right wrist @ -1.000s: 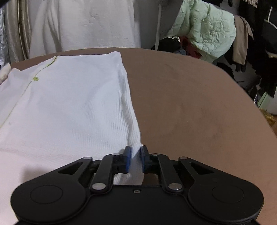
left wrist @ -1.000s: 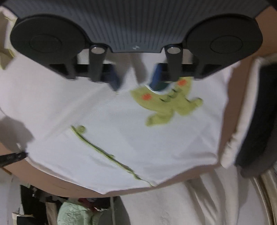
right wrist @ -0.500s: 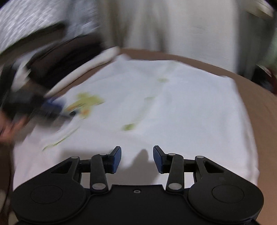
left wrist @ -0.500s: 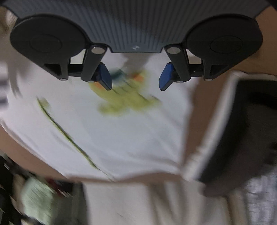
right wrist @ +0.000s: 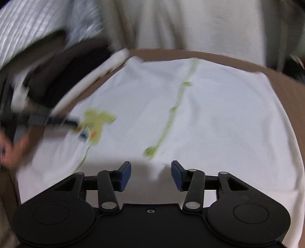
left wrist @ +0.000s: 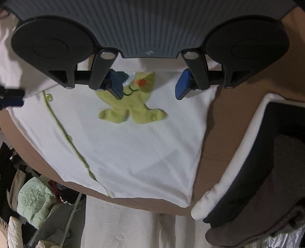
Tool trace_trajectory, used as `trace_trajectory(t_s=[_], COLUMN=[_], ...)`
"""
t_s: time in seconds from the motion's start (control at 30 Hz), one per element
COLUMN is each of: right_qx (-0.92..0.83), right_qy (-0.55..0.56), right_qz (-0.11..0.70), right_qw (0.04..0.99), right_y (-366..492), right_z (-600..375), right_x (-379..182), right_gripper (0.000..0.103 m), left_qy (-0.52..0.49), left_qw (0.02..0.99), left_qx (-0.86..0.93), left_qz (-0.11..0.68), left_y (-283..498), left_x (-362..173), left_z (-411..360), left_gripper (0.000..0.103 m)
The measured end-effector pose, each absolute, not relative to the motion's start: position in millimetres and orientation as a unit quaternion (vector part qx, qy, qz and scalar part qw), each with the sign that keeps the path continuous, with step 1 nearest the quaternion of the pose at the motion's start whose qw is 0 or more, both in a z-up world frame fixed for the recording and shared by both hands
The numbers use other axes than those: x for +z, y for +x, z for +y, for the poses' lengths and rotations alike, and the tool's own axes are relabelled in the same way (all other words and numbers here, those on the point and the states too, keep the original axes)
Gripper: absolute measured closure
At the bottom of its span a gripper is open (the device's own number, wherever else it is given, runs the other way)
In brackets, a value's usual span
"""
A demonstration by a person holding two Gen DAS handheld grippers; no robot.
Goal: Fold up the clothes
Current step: 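Open both grippers and smooth the folded shirt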
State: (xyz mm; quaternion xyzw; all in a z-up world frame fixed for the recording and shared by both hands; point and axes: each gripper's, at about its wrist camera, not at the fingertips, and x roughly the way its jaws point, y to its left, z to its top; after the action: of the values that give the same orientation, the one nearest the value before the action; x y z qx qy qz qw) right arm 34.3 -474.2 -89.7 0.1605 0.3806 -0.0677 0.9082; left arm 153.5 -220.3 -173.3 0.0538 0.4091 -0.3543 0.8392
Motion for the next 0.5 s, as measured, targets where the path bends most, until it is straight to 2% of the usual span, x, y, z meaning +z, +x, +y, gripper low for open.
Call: trace_trajectory(t_s=[0.37, 0.43, 0.47, 0.5], right_qx=[-0.129, -0.119, -0.108, -0.096], right_qy=[0.254, 0.259, 0.287, 0.317], right_qz=[0.341, 0.345, 0.343, 0.341], right_qw=[0.896, 0.894, 0.888, 0.880], right_y=[56.3, 69.4, 77.0, 84.9], right_z=[-576.7, -595.0, -609.6, -624.9], right_x=[-92.0, -86.2, -84.2, -82.4], right_gripper=[0.048, 0.048, 0.045, 0.042], left_qy=[0.072, 0.099, 0.103, 0.106], left_qw=[0.862, 0.862, 0.848, 0.834], left_qx=[-0.322, -0.318, -0.316, -0.314], left_qz=[0.385, 0.382, 0.412, 0.442], left_y=[171.7, 181.7, 196.8, 211.9], left_x=[-169.3, -165.2, -163.5, -161.8], left_z=[-221.5, -230.1, -239.4, -248.6], left_gripper=[0.039, 0.036, 0.033, 0.022])
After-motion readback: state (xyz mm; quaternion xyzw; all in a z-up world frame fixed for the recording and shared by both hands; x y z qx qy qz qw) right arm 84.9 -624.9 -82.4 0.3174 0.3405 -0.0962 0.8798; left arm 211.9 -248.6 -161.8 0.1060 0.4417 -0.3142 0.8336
